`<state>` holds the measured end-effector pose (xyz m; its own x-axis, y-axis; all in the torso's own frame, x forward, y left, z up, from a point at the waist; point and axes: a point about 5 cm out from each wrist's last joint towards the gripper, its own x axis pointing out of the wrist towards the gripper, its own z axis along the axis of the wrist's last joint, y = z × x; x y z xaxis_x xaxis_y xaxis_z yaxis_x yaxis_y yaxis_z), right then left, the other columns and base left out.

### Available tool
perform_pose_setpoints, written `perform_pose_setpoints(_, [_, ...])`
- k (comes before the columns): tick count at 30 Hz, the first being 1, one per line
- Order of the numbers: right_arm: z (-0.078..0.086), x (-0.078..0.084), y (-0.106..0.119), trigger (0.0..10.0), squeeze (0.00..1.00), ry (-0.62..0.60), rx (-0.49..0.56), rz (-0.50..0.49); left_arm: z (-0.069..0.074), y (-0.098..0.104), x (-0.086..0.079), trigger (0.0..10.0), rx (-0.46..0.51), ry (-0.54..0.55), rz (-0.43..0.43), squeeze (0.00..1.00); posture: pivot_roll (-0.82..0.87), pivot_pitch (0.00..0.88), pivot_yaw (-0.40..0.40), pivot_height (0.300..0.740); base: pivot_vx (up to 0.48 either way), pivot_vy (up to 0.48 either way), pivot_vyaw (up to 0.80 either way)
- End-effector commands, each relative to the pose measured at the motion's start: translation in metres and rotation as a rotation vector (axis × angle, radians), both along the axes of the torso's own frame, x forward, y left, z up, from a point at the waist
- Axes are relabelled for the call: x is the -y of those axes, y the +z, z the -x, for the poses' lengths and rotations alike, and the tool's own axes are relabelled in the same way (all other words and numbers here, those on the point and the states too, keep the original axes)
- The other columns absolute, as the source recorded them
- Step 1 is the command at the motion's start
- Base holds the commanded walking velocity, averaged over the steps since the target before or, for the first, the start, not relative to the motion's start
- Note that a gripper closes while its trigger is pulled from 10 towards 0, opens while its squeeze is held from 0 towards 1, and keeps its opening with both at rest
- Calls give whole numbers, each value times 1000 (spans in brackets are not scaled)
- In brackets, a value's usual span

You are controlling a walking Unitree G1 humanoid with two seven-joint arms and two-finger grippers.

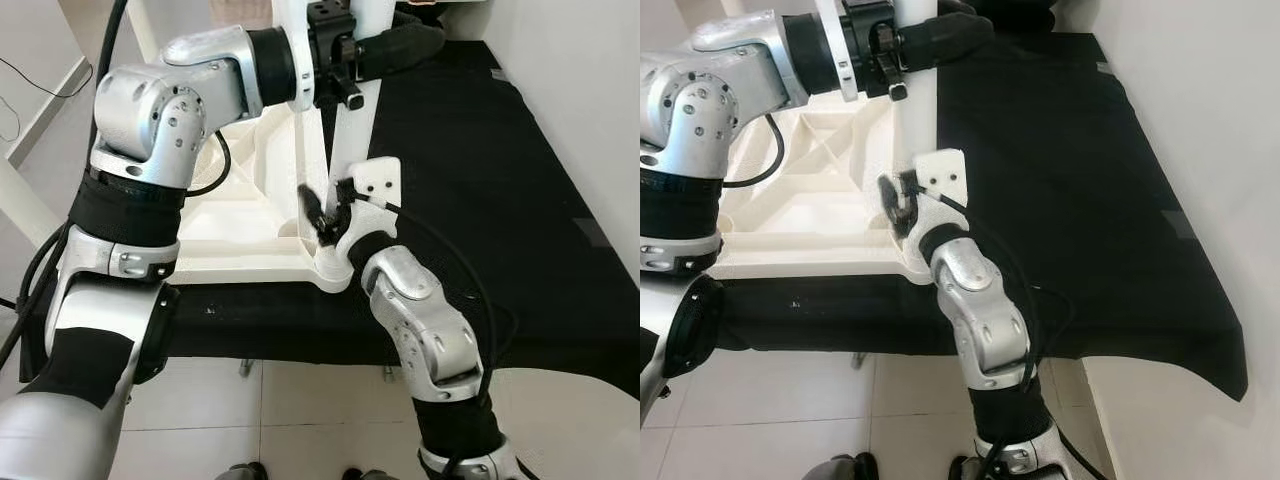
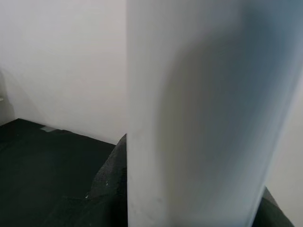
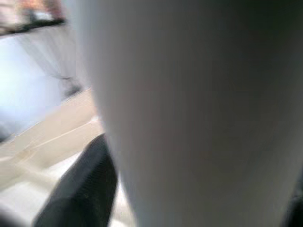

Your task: Building children table

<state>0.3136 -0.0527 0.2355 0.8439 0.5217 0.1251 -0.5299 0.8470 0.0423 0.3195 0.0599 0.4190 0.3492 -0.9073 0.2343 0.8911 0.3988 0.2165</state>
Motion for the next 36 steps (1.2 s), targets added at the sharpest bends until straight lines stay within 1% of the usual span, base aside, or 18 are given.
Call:
perform_pose_setpoints(1, [2,-12,-2,10000,1000,188,-14,-19,2,4,6,0,-25,-42,16,0,31,175,-18,740,0,0,0])
perform_pose_setpoints(2, [2,-12,-2,10000,1000,188,-14,-19,2,4,6,0,-25,-42,16,0,31,175,-18,740,0,0,0])
perform_pose_setpoints(3, [-1,-5,2,10000,1000,279,12,4,3,4,6,0,-27,-44,18,0,32,177,-21,740,0,0,0])
perform_pose_setpoints(4, [-8,7,4,10000,518,364,38,58,3,5,6,0,-30,-47,22,0,33,178,-24,740,0,0,0])
perform_pose_setpoints(5, [-13,17,6,10000,518,414,52,95,4,5,6,0,-31,-50,25,0,33,178,-24,740,0,0,0])
perform_pose_setpoints(6, [-13,17,6,10000,518,414,52,95,4,5,6,0,-31,-50,25,0,33,178,-24,740,0,0,0])
perform_pose_setpoints(7, [-20,25,8,10000,0,457,54,131,4,6,7,0,-31,-53,28,0,33,181,-24,740,0,0,0])
perform_pose_setpoints(9, [-31,33,12,10000,0,497,56,188,5,7,7,0,-29,-56,31,0,34,181,-24,740,0,0,0])
perform_pose_setpoints(12, [-35,35,14,10000,0,542,61,217,6,7,7,0,-30,-60,33,0,34,184,-25,740,0,0,0])
perform_pose_setpoints(13, [-36,34,16,10000,0,634,48,233,7,7,6,0,-28,-63,35,0,39,183,-29,740,0,0,0])
perform_pose_setpoints(14, [-36,34,16,10000,0,680,44,235,8,7,6,0,-29,-67,38,0,42,184,-30,740,0,0,0])
perform_pose_setpoints(19, [-42,35,15,10000,0,745,32,217,11,8,4,0,-29,-72,41,0,51,183,-35,740,0,0,0])
perform_pose_setpoints(20, [-46,35,15,8078,0,750,26,198,12,8,3,0,-28,-74,40,0,52,183,-36,740,0,0,0])
perform_pose_setpoints(21, [-50,34,16,0,0,777,30,176,14,8,1,0,-27,-75,39,0,56,183,-38,740,0,0,0])
perform_pose_setpoints(22, [-50,34,16,0,0,777,30,176,14,8,1,0,-27,-75,39,0,56,183,-38,740,0,0,0])
perform_pose_setpoints(24, [-51,33,20,0,0,860,50,146,16,8,-1,0,-27,-75,38,0,61,182,-41,740,0,0,0])
perform_pose_setpoints(27, [-50,32,23,0,0,921,63,139,16,7,-2,0,-27,-73,38,0,58,179,-42,740,0,0,0])
perform_pose_setpoints(36, [-50,33,21,0,0,962,55,151,15,8,0,0,-15,-68,43,0,50,176,-45,740,0,0,0])
